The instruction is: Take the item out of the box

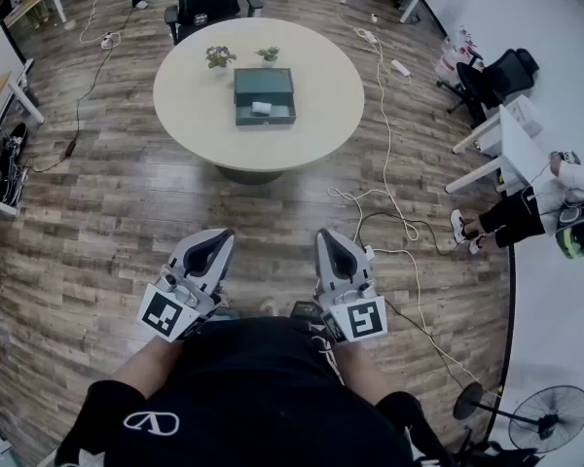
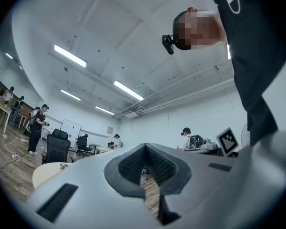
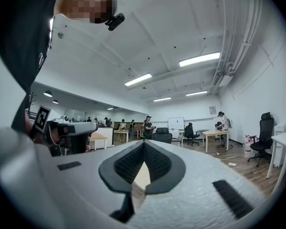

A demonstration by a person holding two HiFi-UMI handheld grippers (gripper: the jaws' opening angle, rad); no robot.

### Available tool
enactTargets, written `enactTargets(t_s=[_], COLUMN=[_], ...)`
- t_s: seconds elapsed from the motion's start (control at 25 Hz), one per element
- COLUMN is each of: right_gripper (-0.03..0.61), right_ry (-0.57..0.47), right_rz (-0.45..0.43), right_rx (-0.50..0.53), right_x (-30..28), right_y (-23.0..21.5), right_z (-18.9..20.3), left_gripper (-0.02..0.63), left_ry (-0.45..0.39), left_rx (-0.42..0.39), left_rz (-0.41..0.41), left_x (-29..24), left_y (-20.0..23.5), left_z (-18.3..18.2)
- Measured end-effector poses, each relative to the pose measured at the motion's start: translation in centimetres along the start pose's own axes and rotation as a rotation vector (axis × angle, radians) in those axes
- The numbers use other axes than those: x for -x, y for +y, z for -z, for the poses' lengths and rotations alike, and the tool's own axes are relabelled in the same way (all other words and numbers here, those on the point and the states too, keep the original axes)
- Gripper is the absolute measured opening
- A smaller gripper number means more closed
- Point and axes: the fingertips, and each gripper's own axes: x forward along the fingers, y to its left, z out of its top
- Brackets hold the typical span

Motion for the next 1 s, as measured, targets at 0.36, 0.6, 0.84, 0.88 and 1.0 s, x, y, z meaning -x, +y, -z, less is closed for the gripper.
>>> enactTargets(t_s=[0.36,0.6,0.84,0.88,1.0], right_gripper=[0.003,0.005,0.005,0.005,0.003], right_ry=[-0.017,-0.036,-0.041,-0.045,-0.072], right_rz=[0.005,-0.003,-0.016,-0.023,-0.050], right_rx=[-0.053,-0.013,-0.016,-0.018,-0.020], right_x=[0.2,0.3,1.0,1.0,1.1], right_y=[-0.9,-1.1,-3.3,-3.8,-5.3], right_z=[-0.1,-0.5,0.0,0.0,0.0], left_gripper=[0.006,0.006,0.006,0.006,0.006], left_ry=[0.008,0.001,0.006,0.009,0.009], left_rx=[0.007,0.011,-0.006,-0.010,-0.029], left_rz=[-0.002,-0.012,-0.035,-0.041,-0.055], left_x=[-0.4,-0.7,-2.1,-2.4,-3.7], left_y=[0.0,0.2,-0.7,-0.8,-1.6], left_z=[0.1,0.2,0.7,0.8,1.3])
